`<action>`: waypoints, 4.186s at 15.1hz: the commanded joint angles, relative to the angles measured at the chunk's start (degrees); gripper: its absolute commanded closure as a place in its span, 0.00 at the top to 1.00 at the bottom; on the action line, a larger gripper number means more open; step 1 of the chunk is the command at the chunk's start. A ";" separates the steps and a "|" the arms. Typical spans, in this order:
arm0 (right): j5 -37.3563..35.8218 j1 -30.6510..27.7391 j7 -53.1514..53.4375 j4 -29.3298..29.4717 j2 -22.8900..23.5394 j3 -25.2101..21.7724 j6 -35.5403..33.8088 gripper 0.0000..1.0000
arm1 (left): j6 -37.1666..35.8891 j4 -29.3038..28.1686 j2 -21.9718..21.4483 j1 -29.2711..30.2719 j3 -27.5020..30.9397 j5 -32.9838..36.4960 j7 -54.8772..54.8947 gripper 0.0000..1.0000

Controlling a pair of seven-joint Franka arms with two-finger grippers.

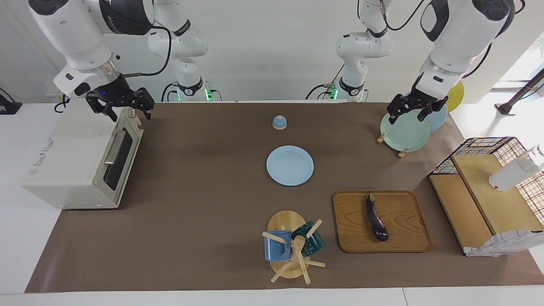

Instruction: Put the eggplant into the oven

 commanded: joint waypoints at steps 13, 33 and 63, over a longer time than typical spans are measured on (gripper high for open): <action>0.49 -1.16 -8.37 -3.44 -2.28 -0.45 4.50 0.00 | -0.57 0.23 -0.37 0.38 -0.36 -0.73 0.54 1.00; -18.85 -3.88 2.96 -20.32 -0.79 -0.63 20.41 0.00 | 27.71 0.66 23.16 -2.61 -0.36 -1.00 0.63 1.00; -5.94 4.64 11.92 -36.06 5.89 -0.28 45.10 0.00 | 28.45 1.11 24.07 -4.54 -0.36 -2.14 -0.50 0.00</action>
